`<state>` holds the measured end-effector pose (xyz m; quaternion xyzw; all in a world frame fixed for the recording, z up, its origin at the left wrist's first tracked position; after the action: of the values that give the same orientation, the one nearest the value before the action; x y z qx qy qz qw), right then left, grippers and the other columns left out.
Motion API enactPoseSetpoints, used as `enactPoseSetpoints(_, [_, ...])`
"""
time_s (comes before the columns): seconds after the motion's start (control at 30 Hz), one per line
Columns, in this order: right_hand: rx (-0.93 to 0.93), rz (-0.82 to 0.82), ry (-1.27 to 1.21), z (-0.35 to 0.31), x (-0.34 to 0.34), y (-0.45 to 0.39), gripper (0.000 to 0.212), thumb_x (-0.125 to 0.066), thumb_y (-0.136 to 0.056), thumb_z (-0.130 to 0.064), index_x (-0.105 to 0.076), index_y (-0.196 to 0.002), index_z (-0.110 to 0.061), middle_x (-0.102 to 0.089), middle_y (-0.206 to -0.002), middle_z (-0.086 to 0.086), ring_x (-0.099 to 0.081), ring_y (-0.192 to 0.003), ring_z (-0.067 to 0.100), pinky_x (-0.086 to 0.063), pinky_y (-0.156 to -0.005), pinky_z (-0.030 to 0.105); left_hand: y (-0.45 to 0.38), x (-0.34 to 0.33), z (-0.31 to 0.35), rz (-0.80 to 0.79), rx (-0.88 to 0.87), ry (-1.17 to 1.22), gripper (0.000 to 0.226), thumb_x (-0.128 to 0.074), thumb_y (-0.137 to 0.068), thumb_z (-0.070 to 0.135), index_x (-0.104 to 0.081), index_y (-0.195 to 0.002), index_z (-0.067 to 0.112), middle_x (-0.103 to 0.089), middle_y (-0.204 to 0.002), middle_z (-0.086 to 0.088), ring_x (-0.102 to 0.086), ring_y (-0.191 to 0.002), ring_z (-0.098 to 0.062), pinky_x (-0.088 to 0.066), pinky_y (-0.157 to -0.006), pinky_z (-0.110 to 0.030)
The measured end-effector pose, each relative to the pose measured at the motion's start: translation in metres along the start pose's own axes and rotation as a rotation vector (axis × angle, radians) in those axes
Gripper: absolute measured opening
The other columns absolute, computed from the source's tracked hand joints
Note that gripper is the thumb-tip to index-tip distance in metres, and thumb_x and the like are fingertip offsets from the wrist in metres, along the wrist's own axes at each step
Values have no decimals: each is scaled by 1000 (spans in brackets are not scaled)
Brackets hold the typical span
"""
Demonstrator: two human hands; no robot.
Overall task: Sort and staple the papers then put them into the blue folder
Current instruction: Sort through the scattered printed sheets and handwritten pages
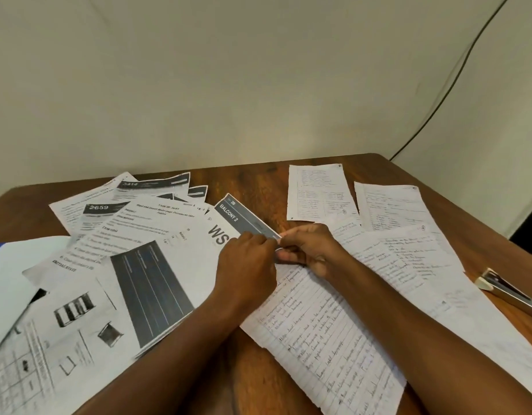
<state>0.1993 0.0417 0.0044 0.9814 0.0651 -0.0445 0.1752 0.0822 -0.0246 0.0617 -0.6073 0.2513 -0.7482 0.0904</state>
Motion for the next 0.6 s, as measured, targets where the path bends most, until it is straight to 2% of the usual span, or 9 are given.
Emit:
enactPoseSetpoints(0.1, [8,15,17,2,2,-3,17,-73,-83,15,-69,-100,17,-76,-82,27,-74,-64,29,-66,-74,42,0,-3,-1,55,-35,-52,14,-85,-83,27,-78,-90,17,-78,-84,-4,-70,-69,-22,-55,-69,-35])
enactPoseSetpoints(0.2, [5,28,35,5,1,-5,18,-72,-83,16,-68,-101,17,-75,-77,23,-74,-61,28,-64,-80,46,4,-3,-6,108,-45,-93,10,-87,-79,23,-79,-81,17,-76,-74,-4,-67,-58,-22,-54,-62,-34])
enactPoseSetpoints(0.3, [15,44,76,4,3,-4,25,-74,-83,15,-66,-106,17,-76,-75,20,-75,-59,27,-63,-72,40,4,-7,-9,86,-35,-112,10,-87,-80,23,-80,-80,16,-77,-75,-5,-68,-57,-23,-56,-62,-35])
enactPoseSetpoints(0.37, [44,63,162,-2,8,0,25,-77,-82,11,-68,-106,14,-77,-81,21,-75,-62,29,-65,-70,41,4,-13,-10,53,-35,-118,9,-86,-82,24,-81,-83,16,-78,-79,-6,-69,-60,-24,-57,-64,-35])
enactPoseSetpoints(0.43, [122,124,289,-18,22,7,15,-82,-83,3,-74,-96,6,-77,-87,20,-78,-69,30,-66,-75,49,5,-16,-8,34,-42,-113,8,-85,-83,23,-82,-84,15,-79,-81,-5,-71,-61,-24,-59,-65,-36])
enactPoseSetpoints(0.5, [257,251,554,-46,48,20,11,-85,-85,-9,-77,-91,-7,-78,-88,12,-79,-71,23,-66,-77,44,5,-17,-5,34,-50,-94,12,-87,-81,23,-83,-88,14,-81,-85,-5,-74,-63,-26,-62,-69,-39])
enactPoseSetpoints(0.6, [458,481,1009,-87,96,53,21,-87,-84,-28,-77,-100,-20,-77,-93,-2,-74,-82,16,-61,-84,35,2,-19,4,38,-67,-103,17,-88,-80,25,-84,-90,13,-81,-89,-7,-76,-65,-27,-62,-68,-40])
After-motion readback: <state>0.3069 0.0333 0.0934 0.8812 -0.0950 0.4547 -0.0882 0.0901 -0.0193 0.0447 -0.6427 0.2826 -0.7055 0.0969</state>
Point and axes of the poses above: each hand's wrist, its own y-axis away from the middle knuckle, its own x-axis out of the back of the hand, z = x × y, the point moved 10 cm from there along -y, towards the middle knuckle
